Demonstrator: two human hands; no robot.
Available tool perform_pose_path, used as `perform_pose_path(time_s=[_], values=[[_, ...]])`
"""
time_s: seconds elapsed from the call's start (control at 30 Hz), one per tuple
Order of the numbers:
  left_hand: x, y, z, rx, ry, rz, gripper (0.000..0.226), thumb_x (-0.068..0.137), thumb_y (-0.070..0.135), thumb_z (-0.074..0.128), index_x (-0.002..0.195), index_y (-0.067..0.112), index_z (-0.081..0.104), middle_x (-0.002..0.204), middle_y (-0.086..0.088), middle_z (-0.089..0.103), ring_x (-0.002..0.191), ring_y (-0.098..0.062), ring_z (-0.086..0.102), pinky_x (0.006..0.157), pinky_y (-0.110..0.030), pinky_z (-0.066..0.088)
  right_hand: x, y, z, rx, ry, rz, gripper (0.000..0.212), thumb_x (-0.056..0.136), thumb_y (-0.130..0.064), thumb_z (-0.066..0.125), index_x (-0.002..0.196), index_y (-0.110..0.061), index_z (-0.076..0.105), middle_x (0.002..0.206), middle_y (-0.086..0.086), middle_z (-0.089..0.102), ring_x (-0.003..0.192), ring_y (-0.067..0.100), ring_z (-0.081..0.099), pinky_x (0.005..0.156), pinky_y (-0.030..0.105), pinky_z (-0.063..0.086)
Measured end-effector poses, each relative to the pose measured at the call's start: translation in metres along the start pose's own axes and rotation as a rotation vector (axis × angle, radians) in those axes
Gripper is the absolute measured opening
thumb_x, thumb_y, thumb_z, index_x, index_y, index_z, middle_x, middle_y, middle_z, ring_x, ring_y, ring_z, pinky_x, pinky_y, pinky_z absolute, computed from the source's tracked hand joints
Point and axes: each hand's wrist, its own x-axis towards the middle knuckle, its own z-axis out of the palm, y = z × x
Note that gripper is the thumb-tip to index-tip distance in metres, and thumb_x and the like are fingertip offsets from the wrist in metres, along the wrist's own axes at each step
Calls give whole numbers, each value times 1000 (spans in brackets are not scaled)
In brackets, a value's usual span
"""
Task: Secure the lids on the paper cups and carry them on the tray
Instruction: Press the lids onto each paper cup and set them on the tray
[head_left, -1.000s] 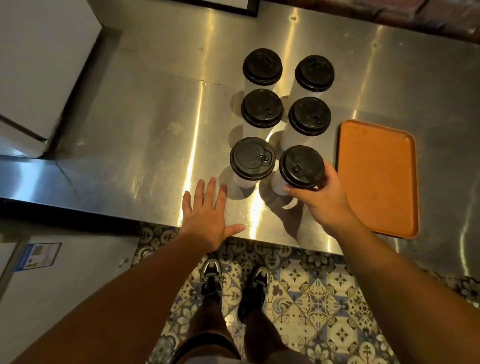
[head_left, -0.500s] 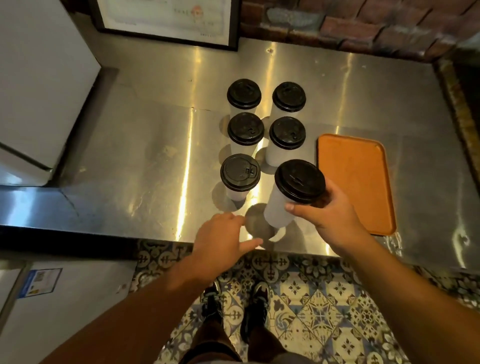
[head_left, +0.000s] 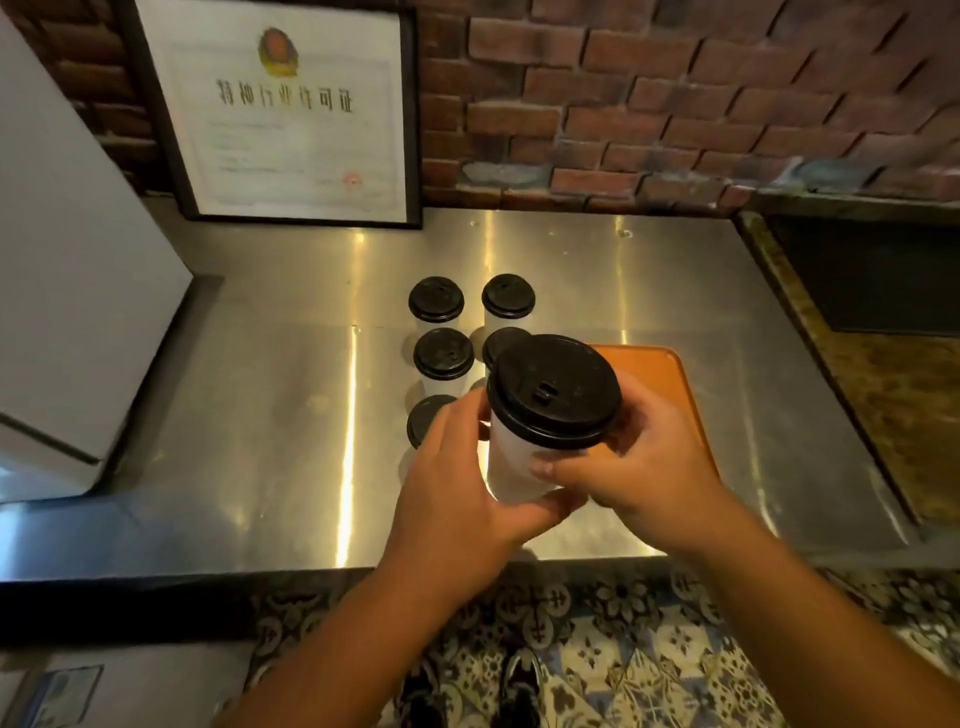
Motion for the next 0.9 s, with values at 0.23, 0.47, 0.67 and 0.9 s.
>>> perform_pose_path(time_s=[0.23,0.47,0.67,0.9], values=[[6,29,-15,-160,-18,41,96,60,88,78,143,57,42,132,32,62,120,7,61,87,-18,58,-11,-35,3,12,57,-57,64,64,-42,94,123,-47,69,119,-11,76,114,12,72,93,44,63],[15,56,-32,-225,19,105,81,62,85,78,134,65,46,122,33,66,113,8,63,69,-3,52,-8,-62,-4,32,-16,-148,72,70,-44,95,133,-52,61,130,-16,72,123,8,67,94,18,57],[21,61,-32,-193,60,144,87,63,79,84,139,61,45,128,29,63,115,8,62,70,-2,50,1,-63,-2,22,129,-191,84,58,-35,98,132,-48,61,128,-15,73,120,8,69,92,26,62],[11,66,-41,-152,118,153,83,66,90,70,139,62,42,129,30,60,119,6,60,73,1,48,-9,-72,10,132,141,-170,91,59,-57,97,140,-42,58,133,-11,71,125,14,67,97,40,61]])
